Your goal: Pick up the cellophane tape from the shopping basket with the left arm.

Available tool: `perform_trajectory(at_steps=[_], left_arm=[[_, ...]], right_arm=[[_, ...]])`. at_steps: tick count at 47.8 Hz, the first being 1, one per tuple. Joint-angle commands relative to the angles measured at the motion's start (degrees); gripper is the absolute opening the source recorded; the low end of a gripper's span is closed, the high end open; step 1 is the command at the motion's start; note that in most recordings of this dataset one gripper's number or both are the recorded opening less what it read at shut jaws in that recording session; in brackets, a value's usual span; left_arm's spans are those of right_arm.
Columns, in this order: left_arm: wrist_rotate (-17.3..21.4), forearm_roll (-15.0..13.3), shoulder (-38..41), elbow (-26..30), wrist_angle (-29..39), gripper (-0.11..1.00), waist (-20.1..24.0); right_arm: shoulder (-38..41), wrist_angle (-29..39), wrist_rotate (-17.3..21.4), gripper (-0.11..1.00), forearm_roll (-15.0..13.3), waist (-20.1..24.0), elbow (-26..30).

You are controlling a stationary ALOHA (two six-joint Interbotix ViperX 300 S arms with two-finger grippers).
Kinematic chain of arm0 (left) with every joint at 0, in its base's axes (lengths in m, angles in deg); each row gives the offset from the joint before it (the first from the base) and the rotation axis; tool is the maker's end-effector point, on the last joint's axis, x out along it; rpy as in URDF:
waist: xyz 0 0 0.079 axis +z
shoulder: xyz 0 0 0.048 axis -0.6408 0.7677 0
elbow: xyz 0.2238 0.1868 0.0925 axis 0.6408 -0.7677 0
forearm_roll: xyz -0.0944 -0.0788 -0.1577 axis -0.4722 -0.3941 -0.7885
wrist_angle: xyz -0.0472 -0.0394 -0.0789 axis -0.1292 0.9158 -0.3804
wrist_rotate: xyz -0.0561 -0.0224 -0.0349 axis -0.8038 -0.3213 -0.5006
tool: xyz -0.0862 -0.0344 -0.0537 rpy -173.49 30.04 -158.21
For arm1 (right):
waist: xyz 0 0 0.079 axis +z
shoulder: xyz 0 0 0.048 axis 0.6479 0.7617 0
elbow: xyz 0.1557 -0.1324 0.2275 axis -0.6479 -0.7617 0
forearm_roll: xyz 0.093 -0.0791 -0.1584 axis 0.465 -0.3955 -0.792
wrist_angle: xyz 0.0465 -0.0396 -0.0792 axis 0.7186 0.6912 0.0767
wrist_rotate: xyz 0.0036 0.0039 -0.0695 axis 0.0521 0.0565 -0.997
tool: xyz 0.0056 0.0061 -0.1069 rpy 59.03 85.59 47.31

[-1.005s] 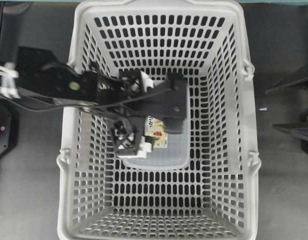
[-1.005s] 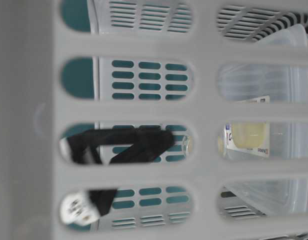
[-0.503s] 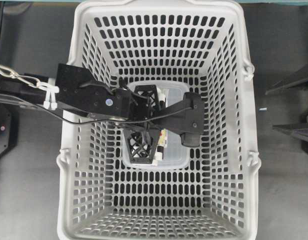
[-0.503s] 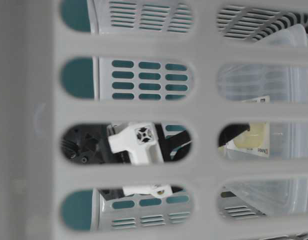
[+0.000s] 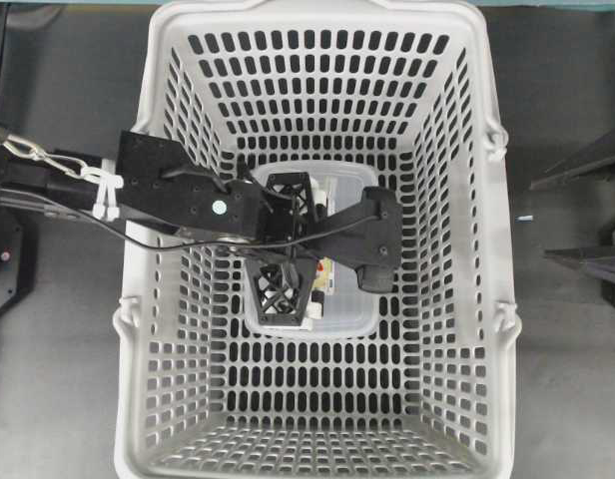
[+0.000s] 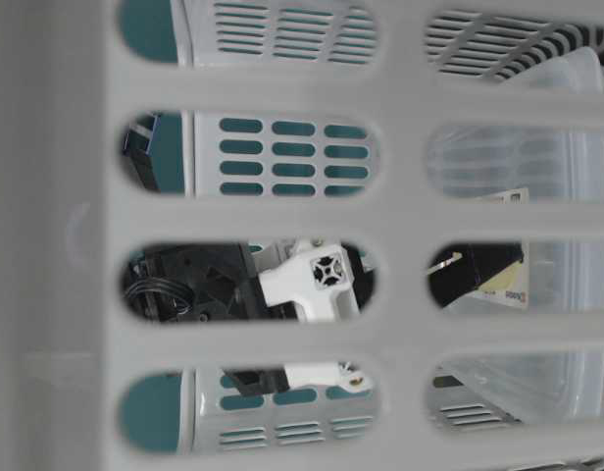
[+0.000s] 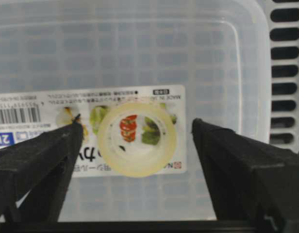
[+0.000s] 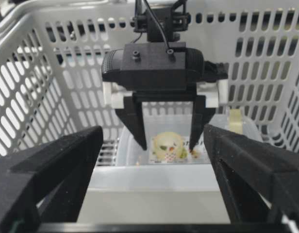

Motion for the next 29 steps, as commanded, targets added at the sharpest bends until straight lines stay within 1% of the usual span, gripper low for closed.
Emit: perform_trajectory(at_steps=[1, 7, 10, 14, 17, 18, 24, 29], left_arm=[[0.1, 0.2, -0.3, 0.2, -0.4, 0.87, 0.1], [0.0, 0.2, -0.3, -0.4, -0.4, 0.84, 0.0], [0.1, 0.2, -0.2, -0.5, -0.2, 0.80, -0.1], [0.1, 0.2, -0.3, -0.2, -0.1, 0.68, -0.2], [0.2, 0.2, -0.4, 0.2, -0.2, 0.54, -0.4], [0.3, 0.2, -0.4, 0.5, -0.1, 0.50, -0.5], [1.1, 0.2, -2.1, 2.1, 0.3, 0.50, -0.7], [1.7, 0.2, -4.6, 4.7, 2.1, 0.50, -0.6]], right_arm=[[0.3, -0.5, 0.1, 0.80, 0.2, 0.2, 0.5], [0.3, -0.5, 0.2, 0.80, 0.2, 0.2, 0.5], [0.3, -0.6, 0.2, 0.80, 0.2, 0.2, 0.6], [0.3, -0.6, 0.2, 0.80, 0.2, 0.1, 0.5], [0.3, -0.6, 0.2, 0.80, 0.2, 0.2, 0.5], [0.3, -0.6, 0.2, 0.80, 0.2, 0.1, 0.5], [0.3, -0.6, 0.2, 0.80, 0.2, 0.2, 0.5], [0.3, -0.6, 0.3, 0.80, 0.2, 0.2, 0.5]])
